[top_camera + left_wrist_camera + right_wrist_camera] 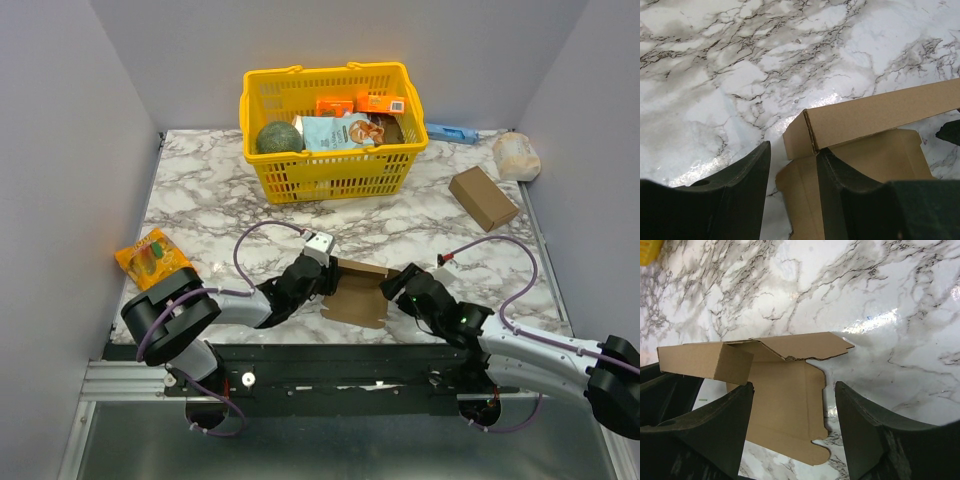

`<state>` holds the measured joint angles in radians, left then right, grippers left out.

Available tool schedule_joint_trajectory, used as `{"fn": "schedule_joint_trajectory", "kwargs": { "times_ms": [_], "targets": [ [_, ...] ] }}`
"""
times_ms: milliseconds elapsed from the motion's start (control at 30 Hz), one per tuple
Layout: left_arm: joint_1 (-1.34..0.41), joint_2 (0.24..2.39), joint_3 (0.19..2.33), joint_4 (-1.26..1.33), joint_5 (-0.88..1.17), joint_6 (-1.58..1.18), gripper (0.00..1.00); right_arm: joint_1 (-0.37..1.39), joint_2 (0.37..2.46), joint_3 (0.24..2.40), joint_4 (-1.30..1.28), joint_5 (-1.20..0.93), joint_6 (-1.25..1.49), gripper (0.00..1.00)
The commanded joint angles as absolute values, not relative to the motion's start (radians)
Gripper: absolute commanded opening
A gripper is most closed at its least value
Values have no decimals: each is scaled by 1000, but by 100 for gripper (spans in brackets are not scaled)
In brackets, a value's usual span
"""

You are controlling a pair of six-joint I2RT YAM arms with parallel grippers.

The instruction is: Fold the paper box

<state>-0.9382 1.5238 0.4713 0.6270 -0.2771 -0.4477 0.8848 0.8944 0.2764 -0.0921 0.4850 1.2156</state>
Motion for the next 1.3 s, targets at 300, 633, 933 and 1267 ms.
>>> {"fn": "schedule_joint_trajectory", "kwargs": {
  "times_ms": [300,633,933,1267],
  "targets": [
    [-943,1569,505,729,-221,-334,43,888,865,253,-101,489,1232,74],
    [-943,1551,522,704,-238,-344,16,888,821,249,-170,528,1273,74],
    [-948,1549,526,658,-265,-396,14,888,764,268,-210,566,1247,67],
    [-1009,1548,574,549,-414,-350,13,888,848,311,-196,566,1261,58]
  ]
}}
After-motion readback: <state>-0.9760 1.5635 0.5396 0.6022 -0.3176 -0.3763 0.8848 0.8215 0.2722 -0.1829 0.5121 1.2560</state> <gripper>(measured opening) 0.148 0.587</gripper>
